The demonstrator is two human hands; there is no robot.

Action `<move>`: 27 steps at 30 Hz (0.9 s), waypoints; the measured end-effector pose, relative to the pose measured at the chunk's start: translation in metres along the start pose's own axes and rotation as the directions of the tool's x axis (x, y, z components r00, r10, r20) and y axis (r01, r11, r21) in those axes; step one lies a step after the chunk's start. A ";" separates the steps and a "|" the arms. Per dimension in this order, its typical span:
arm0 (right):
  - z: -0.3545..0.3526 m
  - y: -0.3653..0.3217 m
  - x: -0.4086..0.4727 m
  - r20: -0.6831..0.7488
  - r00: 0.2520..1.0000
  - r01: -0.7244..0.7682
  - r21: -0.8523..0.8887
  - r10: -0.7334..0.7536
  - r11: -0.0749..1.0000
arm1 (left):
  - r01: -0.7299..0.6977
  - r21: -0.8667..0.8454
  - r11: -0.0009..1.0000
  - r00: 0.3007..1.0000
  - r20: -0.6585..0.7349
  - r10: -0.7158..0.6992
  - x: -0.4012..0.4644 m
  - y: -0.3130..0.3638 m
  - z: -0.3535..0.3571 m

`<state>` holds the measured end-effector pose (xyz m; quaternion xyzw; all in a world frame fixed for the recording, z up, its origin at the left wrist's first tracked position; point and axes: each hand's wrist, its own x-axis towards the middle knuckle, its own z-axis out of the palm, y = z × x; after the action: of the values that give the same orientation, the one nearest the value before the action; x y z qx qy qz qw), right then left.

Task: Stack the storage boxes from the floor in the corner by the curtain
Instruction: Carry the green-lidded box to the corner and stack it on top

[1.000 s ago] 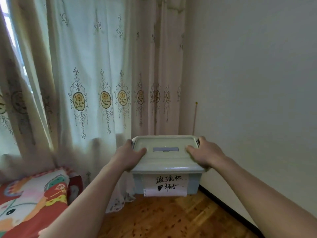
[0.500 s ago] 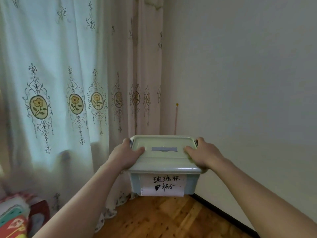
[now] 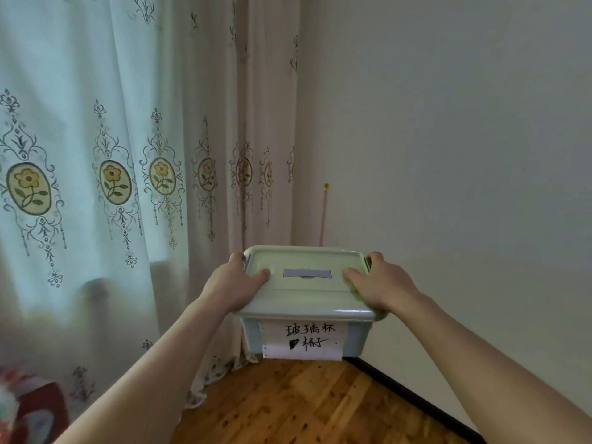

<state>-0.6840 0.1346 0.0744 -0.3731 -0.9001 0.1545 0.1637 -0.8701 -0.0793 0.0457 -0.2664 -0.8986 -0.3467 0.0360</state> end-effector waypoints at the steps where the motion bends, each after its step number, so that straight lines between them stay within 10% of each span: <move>1: 0.005 0.003 0.011 -0.001 1.000 0.003 0.004 -0.003 1.000 | 0.005 0.004 1.000 1.000 -0.002 -0.005 0.009 0.000 0.007; 27: 0.079 0.057 0.277 0.053 0.998 0.022 0.019 -0.023 1.000 | 0.077 0.026 0.997 0.997 0.004 -0.077 0.229 0.025 0.142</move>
<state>-0.8660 0.3605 0.0304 -0.3573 -0.9067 0.1709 0.1451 -1.0367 0.1313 0.0103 -0.2319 -0.9127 -0.3356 0.0237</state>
